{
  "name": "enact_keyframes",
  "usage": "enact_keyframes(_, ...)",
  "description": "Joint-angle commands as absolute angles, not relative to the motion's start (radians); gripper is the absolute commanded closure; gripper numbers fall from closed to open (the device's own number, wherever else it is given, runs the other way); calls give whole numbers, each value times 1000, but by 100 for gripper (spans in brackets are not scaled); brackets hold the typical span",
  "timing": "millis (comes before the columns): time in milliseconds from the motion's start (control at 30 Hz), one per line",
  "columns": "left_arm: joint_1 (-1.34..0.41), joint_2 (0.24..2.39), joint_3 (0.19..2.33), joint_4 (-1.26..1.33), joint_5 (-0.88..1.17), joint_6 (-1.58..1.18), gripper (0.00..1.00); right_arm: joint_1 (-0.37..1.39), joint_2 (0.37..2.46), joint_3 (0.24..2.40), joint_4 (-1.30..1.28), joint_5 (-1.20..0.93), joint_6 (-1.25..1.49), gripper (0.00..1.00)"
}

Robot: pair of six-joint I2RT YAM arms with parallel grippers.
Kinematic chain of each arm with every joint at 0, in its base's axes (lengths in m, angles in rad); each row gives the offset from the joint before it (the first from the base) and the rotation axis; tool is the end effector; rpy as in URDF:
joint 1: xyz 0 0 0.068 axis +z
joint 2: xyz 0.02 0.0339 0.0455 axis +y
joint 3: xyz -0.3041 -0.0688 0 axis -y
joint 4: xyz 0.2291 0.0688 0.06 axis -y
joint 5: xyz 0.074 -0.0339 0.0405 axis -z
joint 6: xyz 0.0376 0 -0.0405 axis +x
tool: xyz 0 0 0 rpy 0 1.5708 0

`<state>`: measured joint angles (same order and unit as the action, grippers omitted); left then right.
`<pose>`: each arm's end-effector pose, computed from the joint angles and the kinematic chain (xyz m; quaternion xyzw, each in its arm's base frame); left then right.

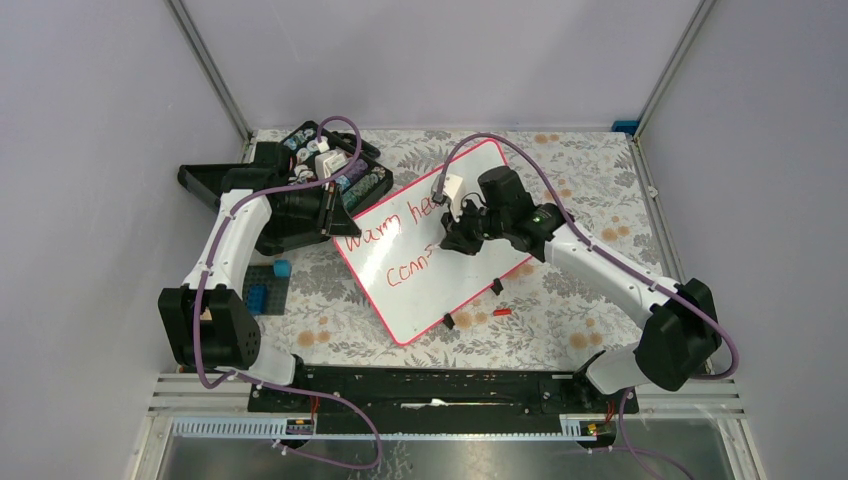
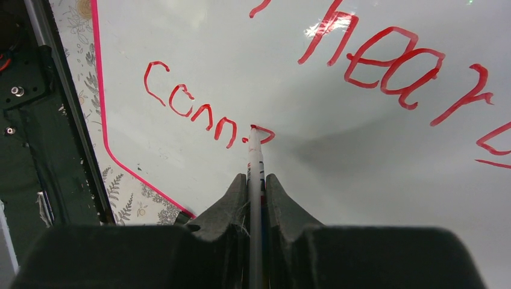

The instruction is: Write a sentence on the whiteboard

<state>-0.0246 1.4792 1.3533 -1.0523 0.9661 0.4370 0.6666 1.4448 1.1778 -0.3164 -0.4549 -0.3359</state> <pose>0.2627 -0.0374 0.3590 0.2869 0.8248 -0.4105 0.2623 0.2323 0.2038 0.3532 -0.5060 0.7010 0.2718 0.4227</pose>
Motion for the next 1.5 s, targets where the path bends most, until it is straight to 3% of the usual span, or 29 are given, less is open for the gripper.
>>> enact_keyframes(0,-51,1505,1337,-1049,898,492,100,675,1433,1149,-290,-434,-347,100)
enact_keyframes(600,-51,1506,1336,-1048,899,492,100,669,1381,1085,-300,-395,-370,100)
enact_keyframes(1467,-55,1506,1338,-1049,898,487,100,579,1353,1169,-339,-448,-345,100)
